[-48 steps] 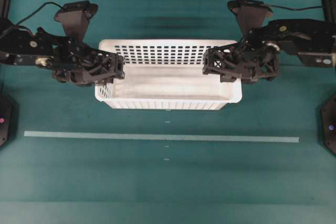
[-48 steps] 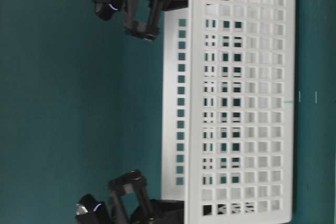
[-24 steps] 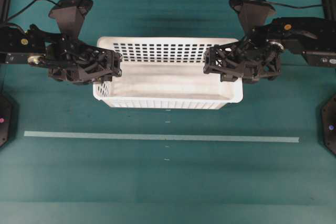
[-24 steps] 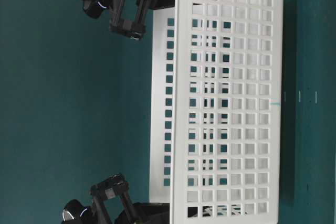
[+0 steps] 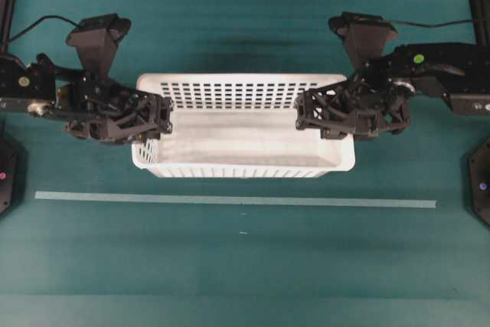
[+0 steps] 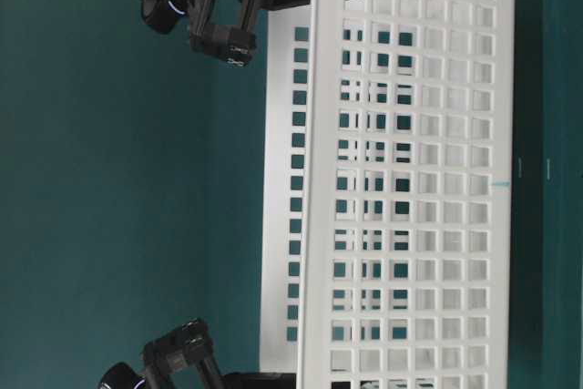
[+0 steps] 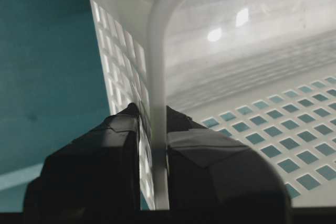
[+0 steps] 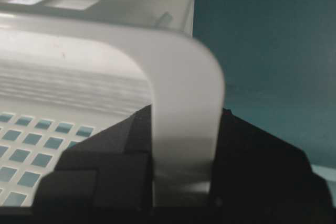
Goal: Lift the white basket with both hands.
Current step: 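Lift the held basket slightly and pull it toward the table's front edge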
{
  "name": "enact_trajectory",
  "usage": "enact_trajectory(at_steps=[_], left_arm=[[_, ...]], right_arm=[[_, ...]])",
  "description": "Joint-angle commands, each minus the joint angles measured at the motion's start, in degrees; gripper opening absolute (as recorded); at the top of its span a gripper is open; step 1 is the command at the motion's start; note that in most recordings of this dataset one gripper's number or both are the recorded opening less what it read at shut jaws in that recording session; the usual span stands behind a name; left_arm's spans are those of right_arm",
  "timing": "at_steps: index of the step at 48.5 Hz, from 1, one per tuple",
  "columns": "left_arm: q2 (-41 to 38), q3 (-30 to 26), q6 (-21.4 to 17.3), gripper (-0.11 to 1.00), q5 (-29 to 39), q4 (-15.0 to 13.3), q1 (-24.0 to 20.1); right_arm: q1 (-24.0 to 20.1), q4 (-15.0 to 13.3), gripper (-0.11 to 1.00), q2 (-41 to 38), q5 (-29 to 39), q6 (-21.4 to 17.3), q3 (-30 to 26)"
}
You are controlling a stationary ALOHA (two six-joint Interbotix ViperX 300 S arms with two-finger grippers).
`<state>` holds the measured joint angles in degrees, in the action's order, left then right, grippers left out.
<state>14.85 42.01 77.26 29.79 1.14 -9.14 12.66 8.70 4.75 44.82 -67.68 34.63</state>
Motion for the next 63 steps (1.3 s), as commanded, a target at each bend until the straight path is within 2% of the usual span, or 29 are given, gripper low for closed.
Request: enact_trajectory(at_steps=[1, 9, 20, 29, 40, 63], left_arm=[[1.8, -0.8, 0.2, 0.04, -0.8, 0.2, 1.3], [2.7, -0.7, 0.4, 0.04, -2.9, 0.4, 3.2], [4.3, 0.8, 2.0, 0.04, -3.5, 0.2, 6.0], [3.8, 1.1, 2.5, 0.04, -3.5, 0.4, 8.1], [2.1, 0.7, 3.1, 0.04, -3.7, 0.4, 10.5], [-0.4, 0.1, 4.1, 0.04, -4.4, 0.2, 12.2]], right_arm=[[-2.5, 0.2, 0.15, 0.1, -0.1, 0.3, -0.1], [-4.8, -0.1, 0.15, 0.4, -0.4, -2.7, 0.3], [-7.3, 0.1, 0.16, 0.7, -0.5, -3.6, 0.3], [-9.5, -0.4, 0.16, 0.7, -0.9, -7.5, 0.4], [-12.1, -0.4, 0.16, 0.6, -1.4, -9.8, 0.4], [-15.4, -2.5, 0.15, 0.2, -1.9, -15.1, 0.4]])
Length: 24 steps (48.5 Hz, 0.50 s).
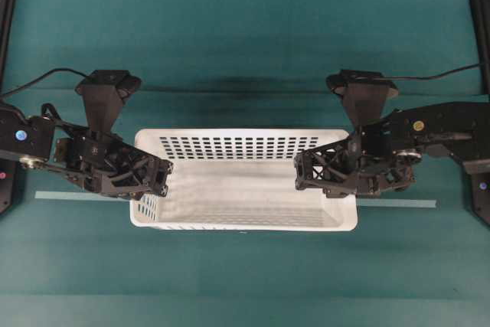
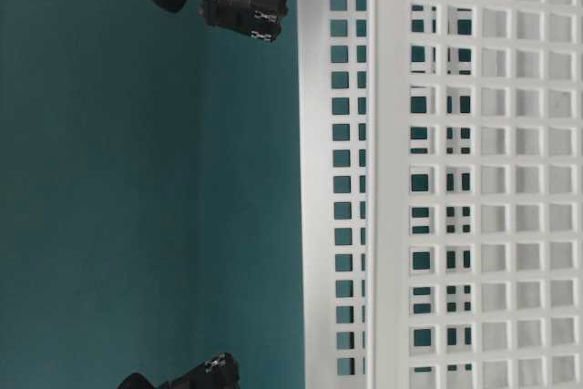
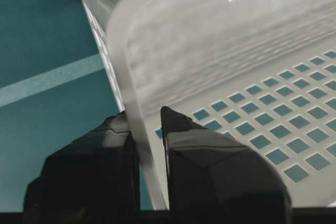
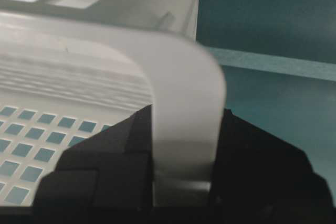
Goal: Lift the white basket with both hands.
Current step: 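Lift the held basket slightly and pull it toward the table's front edge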
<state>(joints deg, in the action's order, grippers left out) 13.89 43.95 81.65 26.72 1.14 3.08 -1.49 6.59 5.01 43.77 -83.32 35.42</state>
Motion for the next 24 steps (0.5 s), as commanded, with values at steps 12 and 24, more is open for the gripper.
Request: enact_trajectory(at_steps=[12, 24], left_arm=[[0.5, -1.8, -0.1, 0.04, -1.5, 0.4, 0.2], [0.0, -1.8, -0.1, 0.04, -1.5, 0.4, 0.6]], right_arm=[[-1.9, -0.4, 0.15, -0.6, -1.1, 0.4, -0.4], [-2.5, -0.4, 0.15, -1.1, -1.1, 0.4, -0.4]])
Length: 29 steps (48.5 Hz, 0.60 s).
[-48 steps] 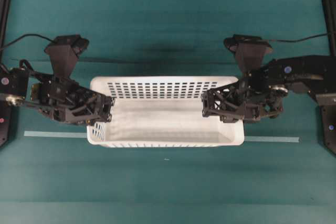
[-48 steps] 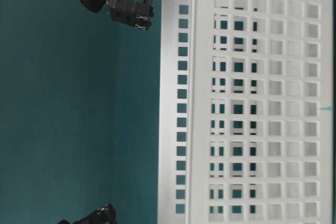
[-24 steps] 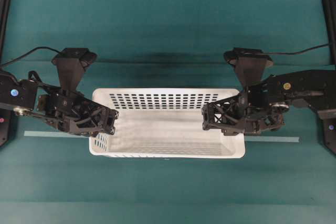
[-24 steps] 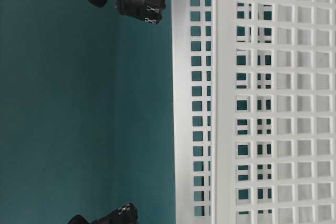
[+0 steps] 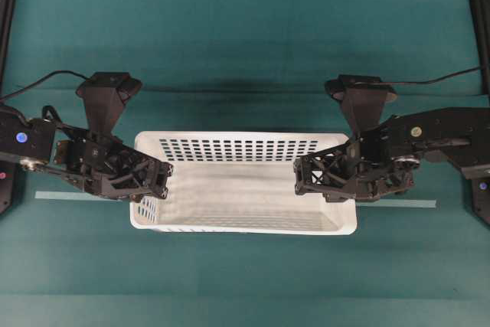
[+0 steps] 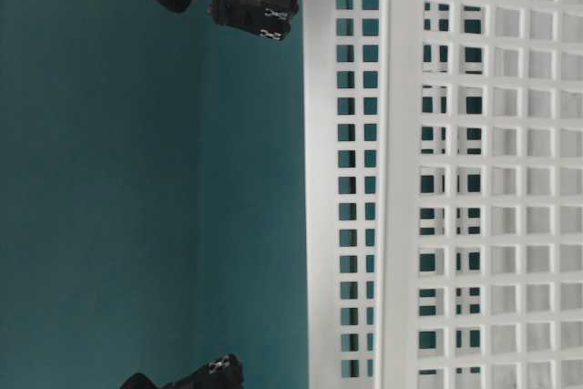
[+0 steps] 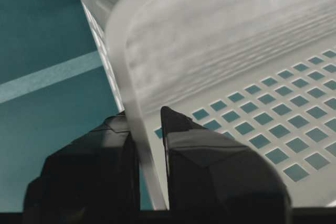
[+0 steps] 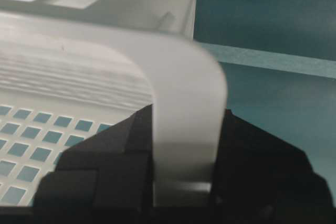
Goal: Lift the white basket with both hands.
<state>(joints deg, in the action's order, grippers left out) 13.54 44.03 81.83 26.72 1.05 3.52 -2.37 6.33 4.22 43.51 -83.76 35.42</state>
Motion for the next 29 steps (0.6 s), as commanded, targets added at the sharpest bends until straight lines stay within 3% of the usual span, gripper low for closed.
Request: enact_trajectory(at_steps=[1, 29], left_arm=[[0.2, -1.9, -0.3, 0.04, -1.5, 0.4, 0.3], [-1.8, -1.3, -0.4, 0.04, -1.0, 0.3, 0.4]], right_arm=[[-1.6, -0.3, 0.15, -0.3, -0.9, 0.8, -0.4], [-2.2, -0.2, 0.16, -2.9, -4.2, 0.9, 1.6]])
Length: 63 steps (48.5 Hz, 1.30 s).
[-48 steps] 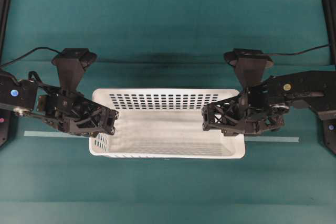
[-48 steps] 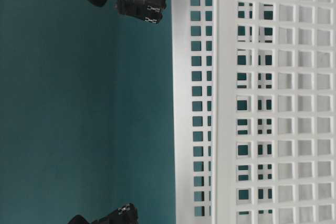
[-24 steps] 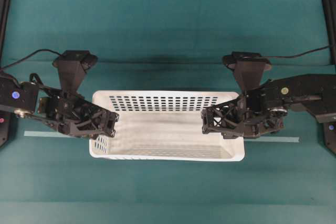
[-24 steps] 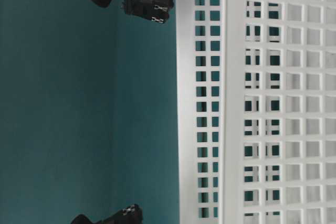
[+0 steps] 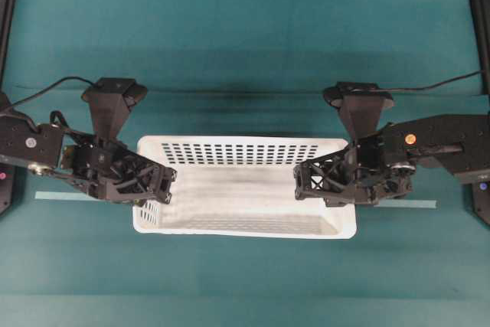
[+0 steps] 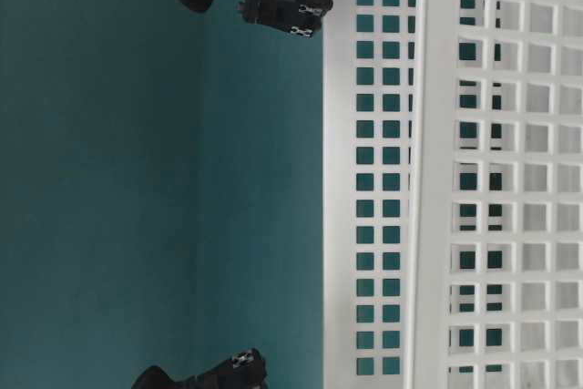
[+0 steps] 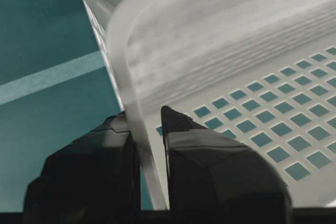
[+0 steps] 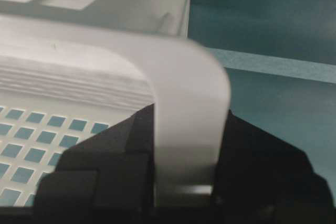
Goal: Lift the white basket with both hands.
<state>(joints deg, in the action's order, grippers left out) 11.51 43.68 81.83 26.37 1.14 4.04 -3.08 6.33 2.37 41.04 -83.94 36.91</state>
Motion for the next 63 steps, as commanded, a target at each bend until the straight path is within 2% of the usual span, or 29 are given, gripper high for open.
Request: enact_trajectory(at_steps=[1, 22, 27, 35, 38, 40, 44, 49, 58, 61, 63], left_arm=[[0.3, -1.0, -0.4, 0.04, -0.6, 0.4, -0.1], [-0.4, -0.5, -2.0, 0.04, -1.9, 0.4, -0.1], [-0.4, -0.1, -2.0, 0.04, -2.5, 0.4, -0.2], [-0.1, 0.9, -2.2, 0.04, -4.5, 0.2, -0.1], [-0.1, 1.0, -2.2, 0.03, -4.9, 0.4, -0.1], [0.0, 1.0, -2.2, 0.03, -5.1, 0.2, -0.1], [0.0, 1.1, -2.4, 0.05, -5.1, 0.4, -0.1], [0.2, 1.1, -2.5, 0.23, -5.1, 0.4, -0.2], [0.2, 1.1, -2.5, 0.78, -5.1, 0.4, -0.4], [0.2, 1.1, -2.5, 0.92, -5.0, 0.4, -0.5], [0.2, 1.1, -2.7, 0.96, -5.0, 0.4, -0.6]], right_arm=[[-1.5, -0.2, 0.15, -1.0, -1.8, 1.1, 0.2], [-1.2, -0.4, 0.18, -0.5, -4.8, 1.4, 1.2], [-1.1, -0.4, 0.33, -0.7, -4.8, 1.2, 1.2], [-0.7, -1.0, 0.76, -0.9, -4.8, 1.2, 1.2], [-0.4, -1.8, 0.88, -0.9, -4.7, 1.1, 1.2], [-0.3, -2.2, 0.94, -0.9, -4.7, 1.1, 1.1], [0.1, -2.6, 0.94, -0.9, -4.7, 1.1, 1.1], [0.6, -2.7, 0.93, -0.9, -4.8, 1.3, 1.1], [1.5, -2.7, 0.93, -0.5, -4.8, 1.4, 1.4], [2.0, -3.0, 0.93, -0.4, -4.7, 1.7, 1.6], [2.3, -3.2, 0.93, -0.3, -4.8, 1.8, 1.6]])
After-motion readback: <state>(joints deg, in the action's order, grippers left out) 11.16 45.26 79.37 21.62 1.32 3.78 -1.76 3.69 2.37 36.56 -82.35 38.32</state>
